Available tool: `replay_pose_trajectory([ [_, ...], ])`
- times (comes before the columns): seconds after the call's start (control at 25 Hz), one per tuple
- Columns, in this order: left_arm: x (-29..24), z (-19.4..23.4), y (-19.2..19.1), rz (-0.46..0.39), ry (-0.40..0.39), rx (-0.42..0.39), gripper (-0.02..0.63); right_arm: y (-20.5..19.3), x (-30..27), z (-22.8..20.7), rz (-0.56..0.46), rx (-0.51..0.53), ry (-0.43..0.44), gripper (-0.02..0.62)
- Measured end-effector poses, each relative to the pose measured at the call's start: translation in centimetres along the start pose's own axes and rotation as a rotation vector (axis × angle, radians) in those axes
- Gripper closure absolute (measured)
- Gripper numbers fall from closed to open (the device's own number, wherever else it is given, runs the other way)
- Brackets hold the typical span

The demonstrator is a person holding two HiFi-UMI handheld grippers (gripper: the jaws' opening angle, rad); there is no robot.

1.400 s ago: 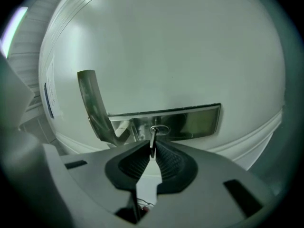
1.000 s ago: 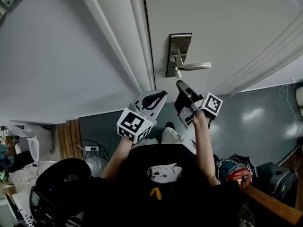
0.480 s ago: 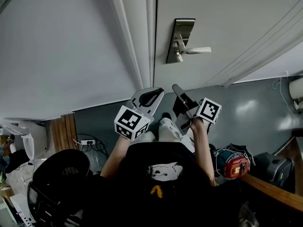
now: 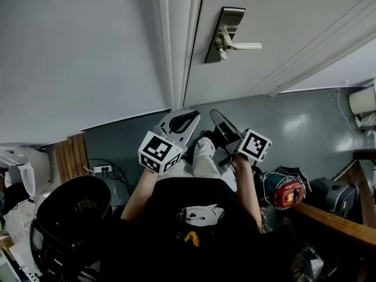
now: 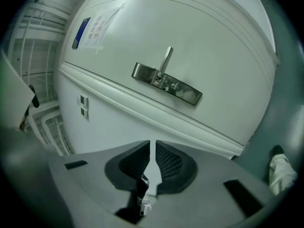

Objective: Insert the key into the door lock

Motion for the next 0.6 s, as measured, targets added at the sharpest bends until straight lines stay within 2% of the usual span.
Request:
replay_pose_trajectory([
  [0.24, 1.1, -1.4, -1.3, 0.014, -0.021, 0.018, 0.586, -1.3, 1.7, 0.2, 0.004, 0.045, -0.042, 0.569],
  [0.44, 0.9, -2.7, -1.7, 0.016, -0.029, 0.03, 0.586, -0.8, 4.5, -0.1, -0.023, 0.142, -0.119, 0.569],
  [0.6, 0.6, -4.4, -1.8, 0.012, -0.04, 0.038, 0.586, -0.5, 7.6, 0.0, -0.06, 0.145, -0.133, 0.571],
])
Point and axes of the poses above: the fingertips, and each gripper's own axes: x backward along the fingers, z to its left, y out of its top, the point moved 6 cm from there along x, backward along the fingers, and after that the axes turned 9 degrees about y, right-handed, at the moved point
